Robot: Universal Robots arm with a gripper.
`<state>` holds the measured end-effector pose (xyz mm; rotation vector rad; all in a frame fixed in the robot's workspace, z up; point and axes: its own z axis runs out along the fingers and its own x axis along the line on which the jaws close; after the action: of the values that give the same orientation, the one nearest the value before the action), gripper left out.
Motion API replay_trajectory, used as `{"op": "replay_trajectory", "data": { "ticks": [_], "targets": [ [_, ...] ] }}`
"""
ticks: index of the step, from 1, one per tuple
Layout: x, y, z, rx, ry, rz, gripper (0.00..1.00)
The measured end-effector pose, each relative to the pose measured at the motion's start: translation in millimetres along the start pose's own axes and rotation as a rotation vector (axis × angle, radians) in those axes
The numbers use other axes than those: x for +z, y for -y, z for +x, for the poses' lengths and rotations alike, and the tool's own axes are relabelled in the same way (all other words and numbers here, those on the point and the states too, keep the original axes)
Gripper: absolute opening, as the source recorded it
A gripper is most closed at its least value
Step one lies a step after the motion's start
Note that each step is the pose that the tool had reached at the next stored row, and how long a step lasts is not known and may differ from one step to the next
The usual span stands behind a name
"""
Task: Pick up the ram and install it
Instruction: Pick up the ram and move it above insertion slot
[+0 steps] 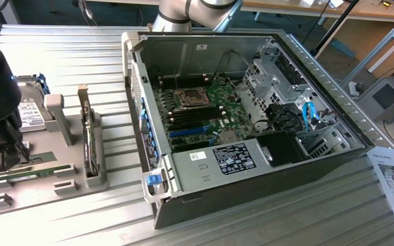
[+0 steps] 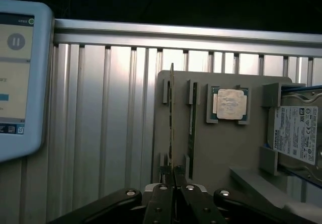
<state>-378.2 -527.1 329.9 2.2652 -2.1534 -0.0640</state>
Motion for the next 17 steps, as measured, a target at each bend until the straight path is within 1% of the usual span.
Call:
{"op": "replay_trajectory", "data": {
  "ticks": [5,9,13,17],
  "targets": [
    [-6.3,-0.2,-0.1,0.000,0.0000,0.0000,0.12],
    [-14.4,-0.6,-0.3,0.000,0.0000,0.0000,0.12],
    [-18.6,-0.7,-0.4,0.000,0.0001,0.0001,0.12],
    [-25.0,-1.0,-0.5,0.000,0.0000,0.0000,0.12]
  ]
}}
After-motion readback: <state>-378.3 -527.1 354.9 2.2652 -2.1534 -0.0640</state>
